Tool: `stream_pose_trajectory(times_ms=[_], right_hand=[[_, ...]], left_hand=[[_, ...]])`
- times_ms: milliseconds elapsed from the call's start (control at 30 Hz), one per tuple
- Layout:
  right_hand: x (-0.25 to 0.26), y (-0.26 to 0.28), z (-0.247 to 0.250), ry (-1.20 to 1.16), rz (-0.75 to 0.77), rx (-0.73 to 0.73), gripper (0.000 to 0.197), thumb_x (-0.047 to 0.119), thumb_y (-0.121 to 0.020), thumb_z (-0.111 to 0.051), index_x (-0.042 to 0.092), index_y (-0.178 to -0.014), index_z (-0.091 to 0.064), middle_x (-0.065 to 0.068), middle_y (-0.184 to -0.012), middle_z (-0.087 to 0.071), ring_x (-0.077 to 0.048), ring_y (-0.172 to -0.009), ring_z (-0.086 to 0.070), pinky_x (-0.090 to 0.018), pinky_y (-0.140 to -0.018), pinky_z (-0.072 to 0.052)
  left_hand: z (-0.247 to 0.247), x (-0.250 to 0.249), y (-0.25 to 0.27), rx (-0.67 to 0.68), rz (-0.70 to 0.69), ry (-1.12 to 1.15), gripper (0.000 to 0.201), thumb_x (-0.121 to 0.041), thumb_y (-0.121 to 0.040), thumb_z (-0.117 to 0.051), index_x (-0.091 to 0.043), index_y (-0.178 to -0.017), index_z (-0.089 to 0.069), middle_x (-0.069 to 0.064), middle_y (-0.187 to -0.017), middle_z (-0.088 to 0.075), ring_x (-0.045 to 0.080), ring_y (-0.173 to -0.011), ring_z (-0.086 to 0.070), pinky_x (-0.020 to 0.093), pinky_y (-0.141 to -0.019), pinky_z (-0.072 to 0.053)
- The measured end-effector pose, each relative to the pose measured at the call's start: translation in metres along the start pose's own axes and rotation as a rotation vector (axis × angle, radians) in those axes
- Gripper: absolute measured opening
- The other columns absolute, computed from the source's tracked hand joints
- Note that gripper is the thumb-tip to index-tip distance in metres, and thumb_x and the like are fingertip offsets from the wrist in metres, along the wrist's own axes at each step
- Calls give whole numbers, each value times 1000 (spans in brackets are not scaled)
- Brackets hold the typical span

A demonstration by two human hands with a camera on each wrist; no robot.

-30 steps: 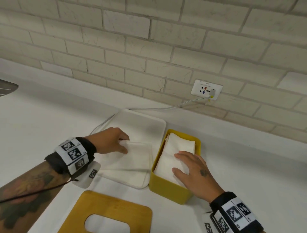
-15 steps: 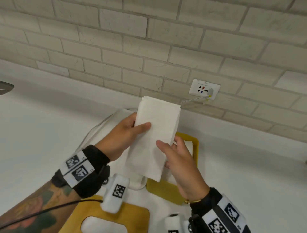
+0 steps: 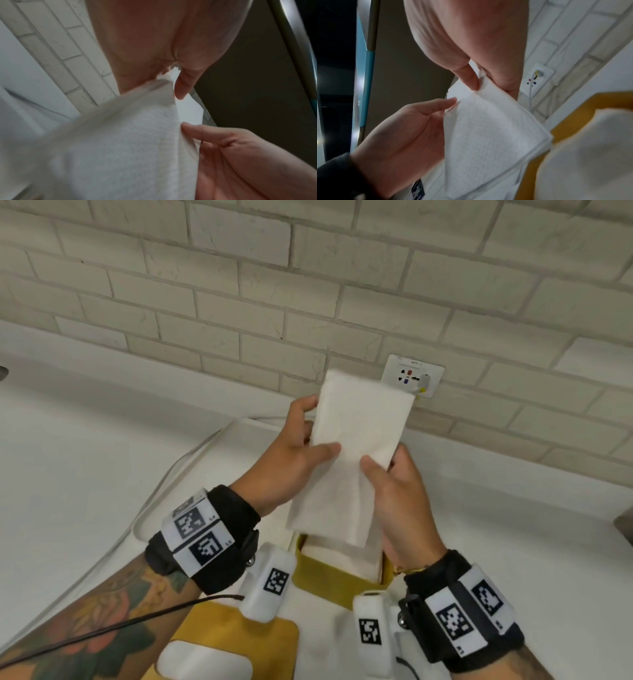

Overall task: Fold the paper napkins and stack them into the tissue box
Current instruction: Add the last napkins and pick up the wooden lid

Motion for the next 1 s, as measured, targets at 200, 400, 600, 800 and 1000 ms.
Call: stream_pose_trajectory(times_ms=[200, 400, 600, 800, 1000], right_hand=[[1, -6, 35, -74, 26, -34, 33, -1, -101, -52, 25, -121, -54, 0, -119, -73, -20, -113, -69, -48, -99, -54], [-54, -4, 49, 238, -131, -34, 35, 3, -98, -56, 31, -120, -52, 6, -116, -73, -11, -106, -69, -46, -99, -55], [-64, -7, 49, 555, -143, 23, 64, 12, -97, -64, 27, -151, -32, 16, -100, -56, 3, -87, -58, 0, -57, -42], [-64, -11, 44, 758, -104, 37, 55, 16, -96, -66, 19, -146, -44, -3, -124, -59, -19, -113, -57, -23, -94, -48], [-64, -11, 33, 932, -100, 86, 46, 26, -99, -62, 14, -142, -51, -7, -141, -44, -24, -133, -42, -30, -111, -37]], left_hand=[[-5, 22, 10, 81, -8, -242, 66, -4, -93, -70, -40, -140, -42, 7, -107, -65, 23, -93, -71, 35, -83, -61], [-8, 65, 20, 53, 112, -493, 63, -14, -90, -76, -38, -139, -46, -5, -103, -62, 8, -78, -67, 20, -72, -58], [-16, 74, 24, 78, 181, -566, 58, -16, -89, -77, -35, -136, -49, -10, -126, -56, 6, -89, -63, 16, -69, -55], [-13, 66, 21, 42, 129, -721, 38, -13, -93, -73, -30, -125, -61, -7, -132, -48, 5, -94, -58, 9, -70, -46], [-19, 69, 17, 101, 99, -867, 33, -15, -96, -70, -24, -127, -64, -4, -136, -50, 10, -107, -55, 14, -88, -41]])
Point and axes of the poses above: each hand's wrist, its own y-axis away from the middle knuckle, its own z-axis out of the back of the hand, x = y × z, the point moved 8 cm from there along -y, towards the middle knuckle
